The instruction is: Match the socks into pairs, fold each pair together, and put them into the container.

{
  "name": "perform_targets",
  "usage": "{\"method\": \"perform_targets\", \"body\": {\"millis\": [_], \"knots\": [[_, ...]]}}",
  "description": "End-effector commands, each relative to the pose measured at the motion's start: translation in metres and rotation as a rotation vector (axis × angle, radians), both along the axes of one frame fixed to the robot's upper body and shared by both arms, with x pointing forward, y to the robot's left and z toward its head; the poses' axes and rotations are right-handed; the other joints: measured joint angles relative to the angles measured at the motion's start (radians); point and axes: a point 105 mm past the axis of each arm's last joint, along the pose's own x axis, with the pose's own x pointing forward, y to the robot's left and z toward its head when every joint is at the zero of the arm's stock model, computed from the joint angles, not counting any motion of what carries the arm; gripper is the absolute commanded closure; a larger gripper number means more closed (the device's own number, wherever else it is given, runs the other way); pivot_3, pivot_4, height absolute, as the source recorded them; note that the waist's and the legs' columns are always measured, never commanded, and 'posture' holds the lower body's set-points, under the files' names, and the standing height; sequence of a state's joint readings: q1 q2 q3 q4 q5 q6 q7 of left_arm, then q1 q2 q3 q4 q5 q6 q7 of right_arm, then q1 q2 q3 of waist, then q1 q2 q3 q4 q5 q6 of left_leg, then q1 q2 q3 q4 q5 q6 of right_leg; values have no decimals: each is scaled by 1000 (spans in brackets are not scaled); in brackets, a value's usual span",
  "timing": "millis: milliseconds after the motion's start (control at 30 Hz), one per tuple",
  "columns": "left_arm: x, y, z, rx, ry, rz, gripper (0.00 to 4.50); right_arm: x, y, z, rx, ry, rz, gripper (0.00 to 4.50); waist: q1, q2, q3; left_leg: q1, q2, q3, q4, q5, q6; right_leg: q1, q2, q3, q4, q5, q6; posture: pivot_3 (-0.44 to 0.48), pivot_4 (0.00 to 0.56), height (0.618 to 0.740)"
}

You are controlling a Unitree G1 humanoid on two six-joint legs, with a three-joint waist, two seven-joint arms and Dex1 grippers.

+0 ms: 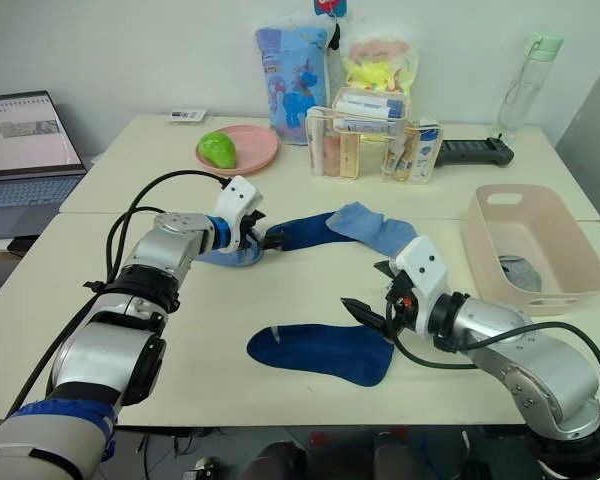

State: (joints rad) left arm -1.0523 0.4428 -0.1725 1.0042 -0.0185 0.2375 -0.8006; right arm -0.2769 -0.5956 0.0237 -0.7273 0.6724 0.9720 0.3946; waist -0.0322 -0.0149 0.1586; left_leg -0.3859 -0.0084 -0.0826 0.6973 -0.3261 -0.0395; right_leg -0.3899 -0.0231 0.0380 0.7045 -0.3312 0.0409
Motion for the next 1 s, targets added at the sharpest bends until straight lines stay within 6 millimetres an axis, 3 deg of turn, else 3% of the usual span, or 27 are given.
{"method": "perform_targets", "body": {"millis": [33, 233, 400, 600, 733, 867, 1000], "knots": [[1, -1, -5, 36, 11, -21, 1260, -6, 4, 11, 8, -47, 20, 0, 0, 0, 0, 0, 0, 0, 0, 0, 0, 0, 0, 0, 0, 0, 0, 0, 150, 703], [4, 0, -7, 75, -4, -18, 3094, -8, 4, 11, 10, -43, 10, 0, 0, -1, 0, 0, 0, 0, 1, 0, 0, -1, 0, 0, 2, 0, 0, 0, 150, 703], [10, -4, 14, 41, -78, -21, 4468, -8, 3, 10, 10, -40, 3, 0, 0, -1, 0, 0, 0, 0, 1, 0, 0, -2, 0, 0, 3, 0, 0, 0, 150, 703], [20, -6, 54, -35, -188, 11, 4468, -8, 3, 10, 5, -38, 8, 0, 0, -2, 1, -2, 0, 0, 1, 0, 0, -3, 0, 0, 4, 0, 0, 0, 150, 703], [27, 4, 106, -73, -339, 69, 4468, -7, 4, 10, 7, -38, 7, 0, -2, -2, 1, -12, 0, 1, 4, 2, -3, -15, 0, 1, 9, 0, 0, 0, 150, 703], [29, 13, 144, -59, -462, 104, 4468, -8, 4, 9, 4, -34, 9, 0, -4, -2, 1, -14, 0, 1, 6, 2, -4, -18, 0, 2, 11, 0, 0, 0, 150, 703], [27, 15, 166, -23, -537, 101, 4468, -9, 4, 9, 0, -31, 14, 0, -1, -2, 1, -14, 0, 1, 6, 2, -4, -18, 0, 2, 11, 0, 0, 0, 150, 703]]}}
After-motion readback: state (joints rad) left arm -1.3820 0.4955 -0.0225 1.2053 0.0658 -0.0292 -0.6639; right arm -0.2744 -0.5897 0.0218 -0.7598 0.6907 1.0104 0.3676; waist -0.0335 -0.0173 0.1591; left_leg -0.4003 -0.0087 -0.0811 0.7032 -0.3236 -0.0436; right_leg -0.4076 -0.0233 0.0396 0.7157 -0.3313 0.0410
